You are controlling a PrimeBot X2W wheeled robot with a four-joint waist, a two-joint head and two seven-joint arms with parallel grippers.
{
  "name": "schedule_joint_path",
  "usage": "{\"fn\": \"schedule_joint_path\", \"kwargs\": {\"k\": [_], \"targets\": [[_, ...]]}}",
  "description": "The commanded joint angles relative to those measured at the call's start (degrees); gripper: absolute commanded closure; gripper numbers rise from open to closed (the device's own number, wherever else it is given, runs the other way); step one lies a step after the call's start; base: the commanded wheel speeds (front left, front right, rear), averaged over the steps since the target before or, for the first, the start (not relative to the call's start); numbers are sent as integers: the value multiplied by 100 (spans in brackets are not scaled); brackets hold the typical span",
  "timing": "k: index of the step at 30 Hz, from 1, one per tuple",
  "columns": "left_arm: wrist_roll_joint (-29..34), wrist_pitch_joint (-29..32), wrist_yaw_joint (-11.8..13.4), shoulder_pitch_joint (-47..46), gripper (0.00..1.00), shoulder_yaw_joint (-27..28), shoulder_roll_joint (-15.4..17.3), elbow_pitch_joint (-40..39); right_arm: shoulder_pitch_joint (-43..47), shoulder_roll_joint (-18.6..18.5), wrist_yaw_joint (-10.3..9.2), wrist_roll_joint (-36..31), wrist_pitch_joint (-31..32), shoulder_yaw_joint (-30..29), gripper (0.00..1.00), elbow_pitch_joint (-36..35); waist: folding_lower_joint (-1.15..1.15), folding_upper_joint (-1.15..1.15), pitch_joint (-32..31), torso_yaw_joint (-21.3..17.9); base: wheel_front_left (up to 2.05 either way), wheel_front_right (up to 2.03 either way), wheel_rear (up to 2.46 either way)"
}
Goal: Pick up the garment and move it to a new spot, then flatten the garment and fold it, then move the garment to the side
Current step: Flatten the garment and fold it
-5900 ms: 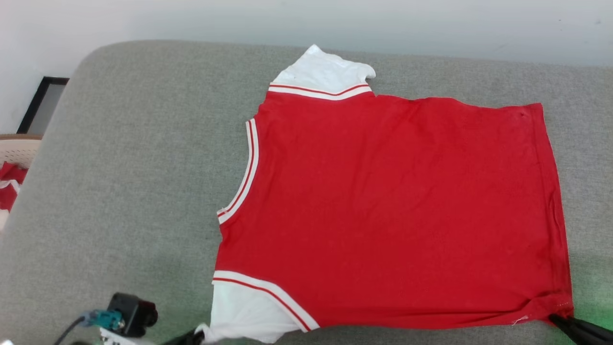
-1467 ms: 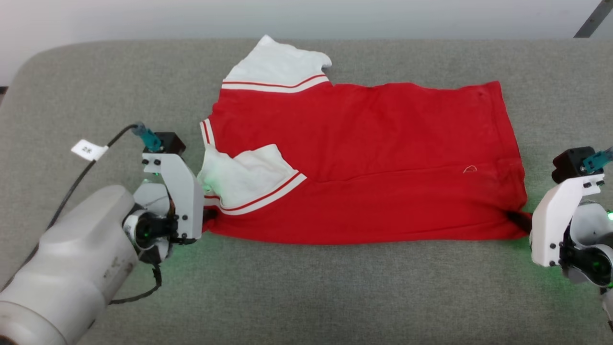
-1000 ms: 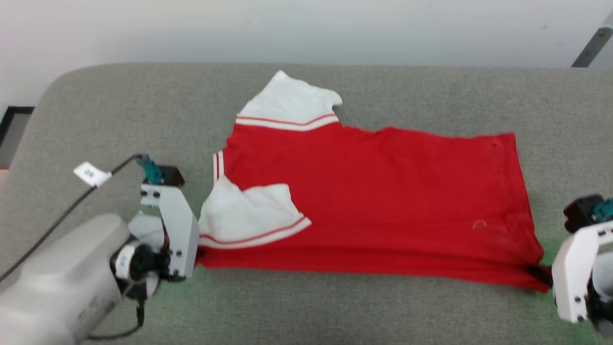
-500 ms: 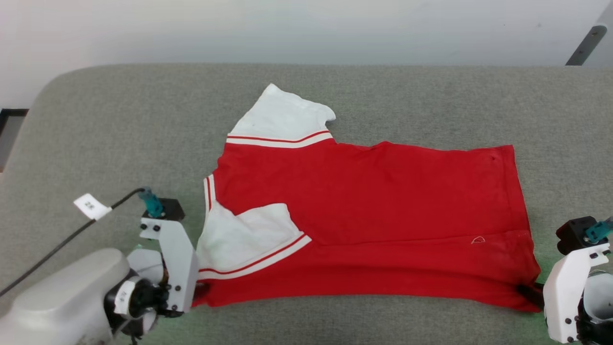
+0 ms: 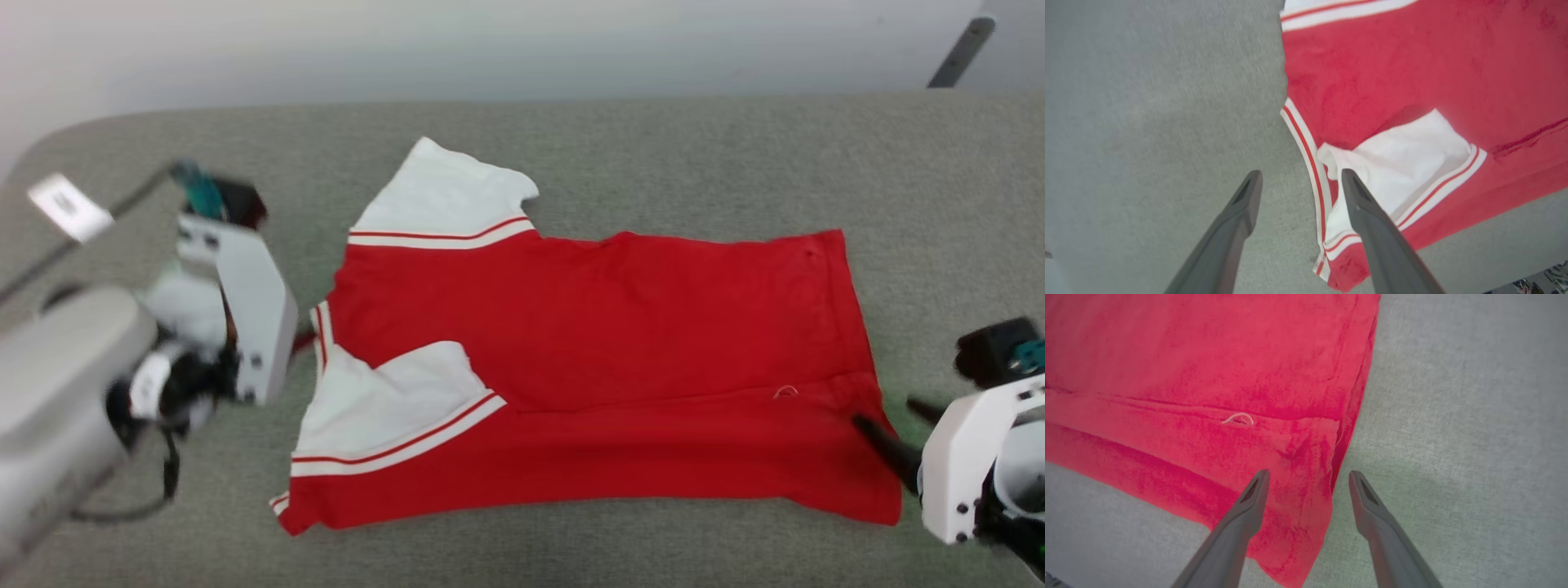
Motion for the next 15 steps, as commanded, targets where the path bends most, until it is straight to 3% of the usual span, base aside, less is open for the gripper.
{"fn": "schedule_joint_path", "kwargs": {"k": [1, 7, 15], "targets": [[129, -157, -100, -211, 0, 104, -49, 72, -68, 44, -6, -82, -205, -54, 0, -179, 0, 0, 125, -138, 0, 0, 0], [572, -876, -574, -735, 0, 283, -411, 775, -260, 305, -6, -542, -1719, -170, 0, -756, 0, 0, 393, -481, 0, 0, 0], [845, -1574, -1112, -1333, 0, 487, -830, 2077, -400, 889, -6, -1376, -4051, -209, 0, -837, 0, 0, 916, -1044, 0, 0, 0]]}}
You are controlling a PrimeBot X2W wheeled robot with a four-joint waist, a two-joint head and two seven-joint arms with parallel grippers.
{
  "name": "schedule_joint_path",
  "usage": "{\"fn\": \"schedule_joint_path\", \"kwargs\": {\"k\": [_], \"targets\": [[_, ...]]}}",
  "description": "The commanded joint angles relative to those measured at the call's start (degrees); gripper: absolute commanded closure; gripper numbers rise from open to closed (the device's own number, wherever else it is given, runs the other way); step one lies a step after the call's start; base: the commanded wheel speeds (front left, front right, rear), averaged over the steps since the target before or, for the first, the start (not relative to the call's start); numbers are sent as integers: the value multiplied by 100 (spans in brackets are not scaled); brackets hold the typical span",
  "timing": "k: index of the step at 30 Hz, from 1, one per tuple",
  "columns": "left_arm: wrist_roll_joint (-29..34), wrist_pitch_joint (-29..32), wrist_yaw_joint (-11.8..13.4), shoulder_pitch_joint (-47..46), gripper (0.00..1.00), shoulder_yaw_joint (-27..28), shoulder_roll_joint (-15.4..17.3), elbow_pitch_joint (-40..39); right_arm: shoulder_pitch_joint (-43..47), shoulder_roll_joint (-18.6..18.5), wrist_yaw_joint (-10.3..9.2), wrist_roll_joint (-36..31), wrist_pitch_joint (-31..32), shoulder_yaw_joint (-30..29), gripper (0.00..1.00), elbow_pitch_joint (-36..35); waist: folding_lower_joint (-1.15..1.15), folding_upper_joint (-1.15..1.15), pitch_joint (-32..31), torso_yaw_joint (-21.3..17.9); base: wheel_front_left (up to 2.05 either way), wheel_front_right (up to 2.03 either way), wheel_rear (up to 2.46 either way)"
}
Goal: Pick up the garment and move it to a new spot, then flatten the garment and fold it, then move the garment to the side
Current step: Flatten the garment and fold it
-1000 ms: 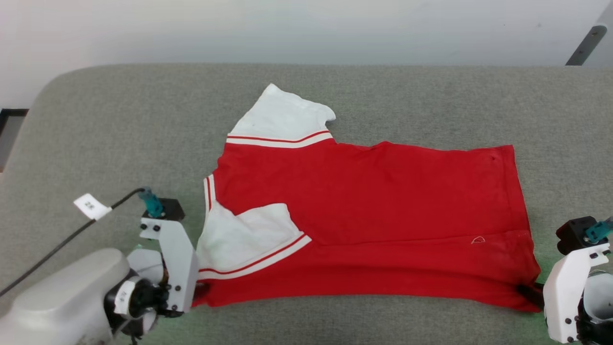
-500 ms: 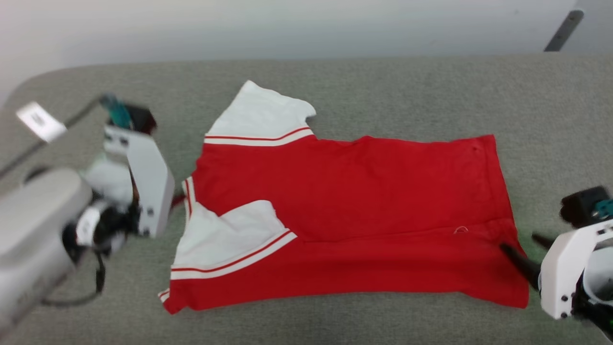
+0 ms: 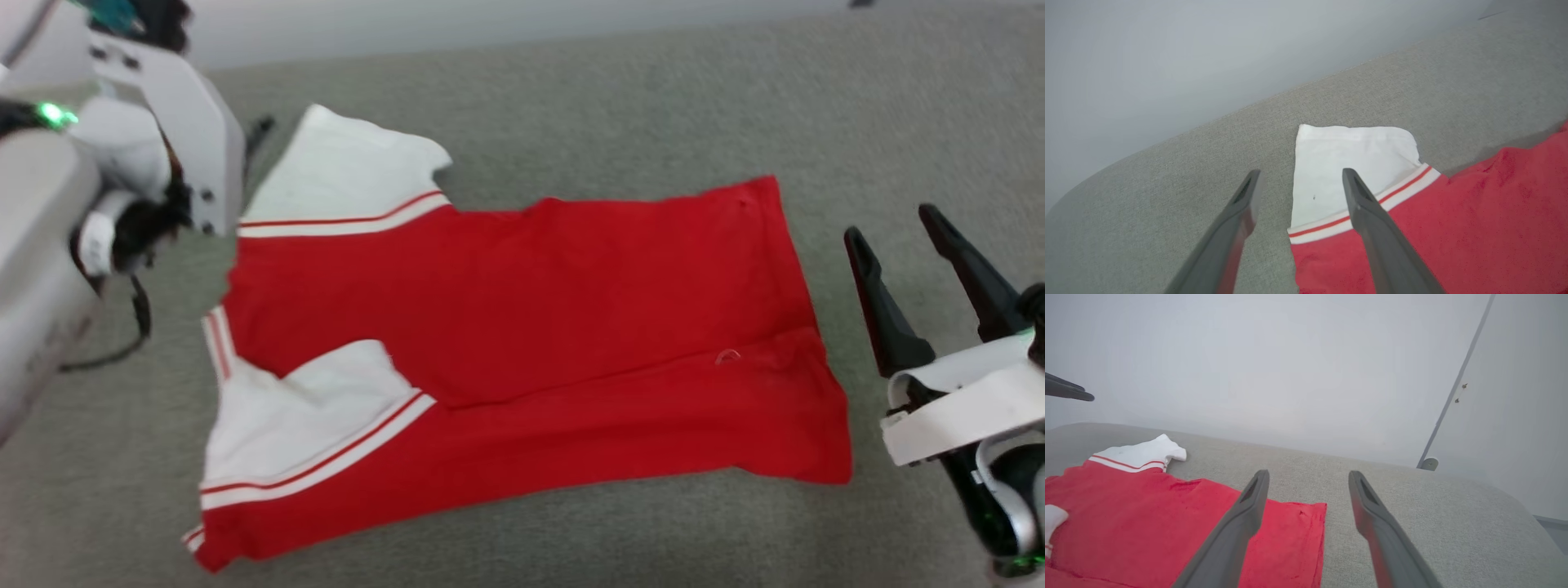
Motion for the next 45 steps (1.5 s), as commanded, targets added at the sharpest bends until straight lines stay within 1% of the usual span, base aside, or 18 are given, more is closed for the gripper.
{"fn": "schedule_joint_path", "kwargs": {"k": [1, 2, 5, 9, 13, 16, 18, 20, 21, 22, 23, 25, 30, 34, 39, 42, 45], "targets": [[30, -91, -102, -167, 0, 63, -69, 271, -60, 151, -6, -168, -384, -1, 0, 31, 0, 0, 439, -429, 0, 0, 0], [31, -134, -167, -215, 0, 73, -137, 411, -64, 223, -6, -249, -595, -9, 0, 52, 0, 0, 498, -483, 0, 0, 0], [120, -165, -381, -459, 0, 57, -186, 770, -57, 409, -6, -394, -1014, 11, 0, 125, 0, 0, 715, -663, 0, 0, 0], [172, 11, -601, -712, 0, 10, -211, 1225, -78, 608, -6, -472, -1245, 63, 0, 278, 0, 0, 973, -874, 0, 0, 0], [229, 300, -830, -934, 0, -83, -213, 1619, -159, 678, -6, -493, -1379, 149, 0, 367, 0, 0, 1191, -1031, 0, 0, 0], [171, 439, -888, -1050, 0, -75, -225, 1904, -202, 713, -6, -515, -1486, 204, 0, 416, 0, 0, 1319, -1112, 0, 0, 0], [137, 462, -881, -1067, 0, -48, -241, 1989, -231, 727, -6, -508, -1509, 221, 0, 426, 0, 0, 1350, -1136, 0, 0, 0], [39, 637, -841, -1015, 0, -33, -285, 2184, -270, 734, -6, -526, -1557, 244, 0, 461, 0, 0, 1394, -1173, 0, 0, 0], [7, 788, -827, -971, 7, -64, -306, 2285, -267, 747, -6, -508, -1576, 244, 0, 485, 0, 0, 1405, -1181, 0, 0, 0], [-59, 949, -811, -929, 62, -77, -329, 2384, -266, 734, -6, -520, -1561, 260, 0, 514, 0, 0, 1414, -1187, 0, 0, 0], [-105, 1067, -764, -877, 100, -83, -369, 2475, -289, 719, -6, -521, -1564, 270, 0, 524, 0, 0, 1422, -1191, 0, 0, 0], [-162, 1318, -720, -780, 100, -136, -431, 2615, -337, 701, -6, -484, -1547, 248, 0, 552, 0, 0, 1433, -1186, 0, 0, 0], [-185, 1416, -758, -785, 100, -141, -526, 2757, -422, 646, -6, -346, -1375, 281, 0, 501, 0, 0, 1442, -1149, 0, 0, 0], [-146, 1416, -816, -874, 100, -167, -623, 2794, -661, 494, -6, -81, -937, 359, 0, 424, 0, 0, 1426, -1062, 0, 0, 0], [-152, 1364, -855, -955, 100, -165, -790, 2857, -1362, 191, -6, 266, 140, 667, 0, 692, 0, 0, 1406, -949, 0, 0, 0], [-141, 1326, -905, -1026, 100, -165, -912, 2901, -1934, 52, -6, 552, 808, 942, 0, 1100, 0, 0, 1408, -867, 0, 0, 0], [-123, 1285, -927, -1129, 100, -167, -1037, 2954, -2555, -36, -6, 798, 1400, 1250, 0, 1687, 0, 0, 1434, -785, 0, 0, 0]]}}
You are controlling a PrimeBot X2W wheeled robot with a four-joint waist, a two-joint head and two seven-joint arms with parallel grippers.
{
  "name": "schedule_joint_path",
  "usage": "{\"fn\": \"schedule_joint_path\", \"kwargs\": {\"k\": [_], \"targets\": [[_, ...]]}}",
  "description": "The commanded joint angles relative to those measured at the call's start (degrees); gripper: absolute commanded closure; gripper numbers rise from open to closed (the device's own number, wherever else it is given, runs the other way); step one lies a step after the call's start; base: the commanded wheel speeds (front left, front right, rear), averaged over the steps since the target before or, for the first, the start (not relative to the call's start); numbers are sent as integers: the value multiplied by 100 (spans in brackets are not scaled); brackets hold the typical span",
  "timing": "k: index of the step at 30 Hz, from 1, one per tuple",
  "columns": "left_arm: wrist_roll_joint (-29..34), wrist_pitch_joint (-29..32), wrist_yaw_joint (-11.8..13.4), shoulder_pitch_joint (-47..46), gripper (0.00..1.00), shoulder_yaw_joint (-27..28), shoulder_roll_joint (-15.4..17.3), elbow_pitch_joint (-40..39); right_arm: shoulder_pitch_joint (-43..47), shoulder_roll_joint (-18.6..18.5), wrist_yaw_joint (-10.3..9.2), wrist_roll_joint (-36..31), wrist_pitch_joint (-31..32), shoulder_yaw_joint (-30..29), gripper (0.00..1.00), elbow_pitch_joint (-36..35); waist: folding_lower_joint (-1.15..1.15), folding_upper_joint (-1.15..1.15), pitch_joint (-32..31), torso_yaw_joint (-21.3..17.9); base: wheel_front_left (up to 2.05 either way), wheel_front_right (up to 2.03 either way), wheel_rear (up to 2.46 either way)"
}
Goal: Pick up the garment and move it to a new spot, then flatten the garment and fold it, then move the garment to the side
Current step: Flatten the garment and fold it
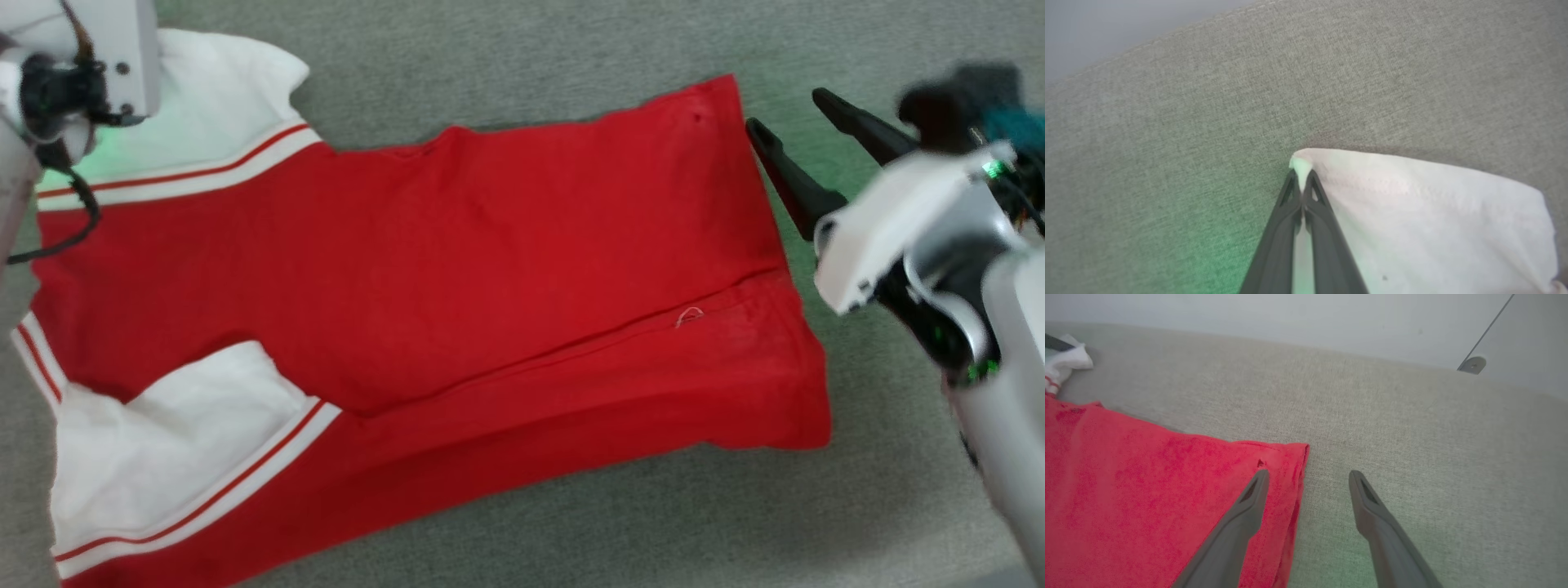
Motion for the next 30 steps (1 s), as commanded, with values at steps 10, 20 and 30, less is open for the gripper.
{"fn": "schedule_joint_path", "kwargs": {"k": [10, 20, 30], "targets": [[51, -82, -163, 97, 100, -114, -349, 279, -1539, 205, -6, 972, 1911, 1157, 100, 2140, 0, 0, 101, 199, 0, 0, 0], [-7, -387, -309, 87, 100, -66, -517, 445, -2078, -129, -7, 1652, 1904, 1723, 100, 2845, 0, 0, -145, 475, 0, 0, 0], [-160, -629, -422, 118, 100, -13, -487, 132, -1829, -884, -7, 1992, 1070, 2228, 100, 2547, 0, 0, -933, 1021, 0, 0, 0]]}}
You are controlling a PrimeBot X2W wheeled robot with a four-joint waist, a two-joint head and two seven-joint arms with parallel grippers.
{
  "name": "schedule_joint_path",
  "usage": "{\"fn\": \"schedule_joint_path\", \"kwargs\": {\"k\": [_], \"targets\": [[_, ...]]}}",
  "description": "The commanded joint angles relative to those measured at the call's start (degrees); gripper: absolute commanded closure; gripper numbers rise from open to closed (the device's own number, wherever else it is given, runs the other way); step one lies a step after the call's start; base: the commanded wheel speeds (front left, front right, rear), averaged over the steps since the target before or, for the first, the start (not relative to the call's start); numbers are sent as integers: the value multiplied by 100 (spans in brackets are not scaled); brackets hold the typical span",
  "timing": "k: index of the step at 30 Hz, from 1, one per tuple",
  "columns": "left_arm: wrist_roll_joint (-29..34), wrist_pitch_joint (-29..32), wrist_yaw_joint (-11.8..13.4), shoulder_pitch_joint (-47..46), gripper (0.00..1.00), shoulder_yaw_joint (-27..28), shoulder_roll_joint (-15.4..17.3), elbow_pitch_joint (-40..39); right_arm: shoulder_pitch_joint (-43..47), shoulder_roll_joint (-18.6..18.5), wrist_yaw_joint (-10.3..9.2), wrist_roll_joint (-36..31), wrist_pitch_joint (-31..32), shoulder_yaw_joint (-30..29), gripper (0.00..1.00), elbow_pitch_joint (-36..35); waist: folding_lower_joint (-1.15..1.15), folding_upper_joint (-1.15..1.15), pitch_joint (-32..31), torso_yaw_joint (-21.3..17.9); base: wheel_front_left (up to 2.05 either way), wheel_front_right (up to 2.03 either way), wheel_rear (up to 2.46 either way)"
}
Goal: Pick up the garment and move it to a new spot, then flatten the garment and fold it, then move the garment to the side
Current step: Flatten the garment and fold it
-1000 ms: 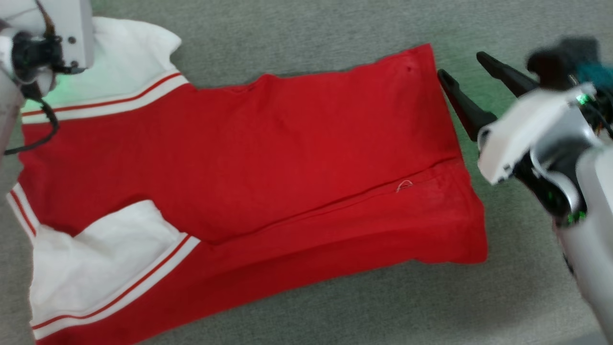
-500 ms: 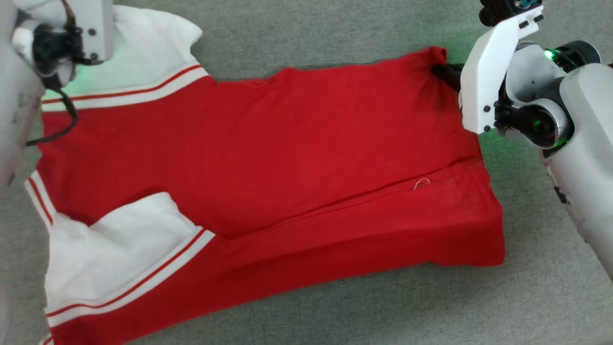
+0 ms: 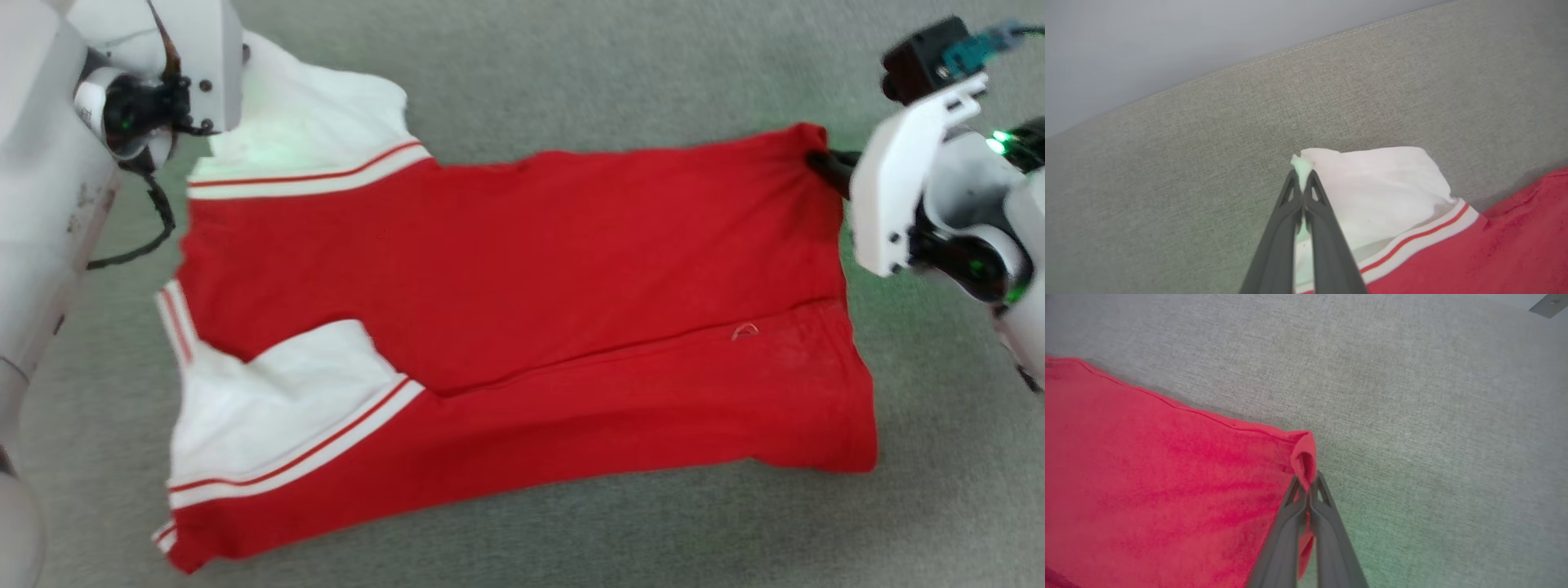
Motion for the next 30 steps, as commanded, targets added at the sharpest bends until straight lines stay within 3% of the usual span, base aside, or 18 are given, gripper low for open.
{"fn": "schedule_joint_path", "kwargs": {"k": [1, 9, 12, 21, 22, 27, 30], "targets": [[-21, -20, -31, 76, 100, -20, 48, -138, 134, -175, -8, 94, -91, 86, 100, -88, 0, 0, -446, 389, 0, 0, 0], [-53, 199, -34, 355, 100, -199, 355, -1004, 466, -936, -9, 290, -288, 445, 100, -715, 0, 0, -996, 787, 0, 0, 0], [-36, 295, 97, 555, 100, -271, 532, -1461, 639, -1234, -9, 380, -233, 544, 100, -1023, 0, 0, -1154, 894, 0, 0, 0], [-184, 642, 1017, 1597, 100, -476, 1399, -3678, 1568, -2051, -8, 700, -6, 487, 100, -2015, 0, 0, -1409, 1064, 0, 0, 0], [-184, 642, 1017, 1597, 100, -476, 1399, -3678, 1568, -2051, -8, 700, -6, 487, 100, -2015, 0, 0, -1409, 1064, 0, 0, 0], [-357, 704, 1619, 2294, 100, -561, 1804, -4825, 2404, -2223, -8, 830, 76, 229, 100, -2226, 0, 0, -1442, 1091, 0, 0, 0], [-479, 684, 1806, 2661, 100, -611, 1895, -5161, 2814, -2172, -8, 799, 70, 49, 100, -2206, 0, 0, -1429, 1080, 0, 0, 0]]}}
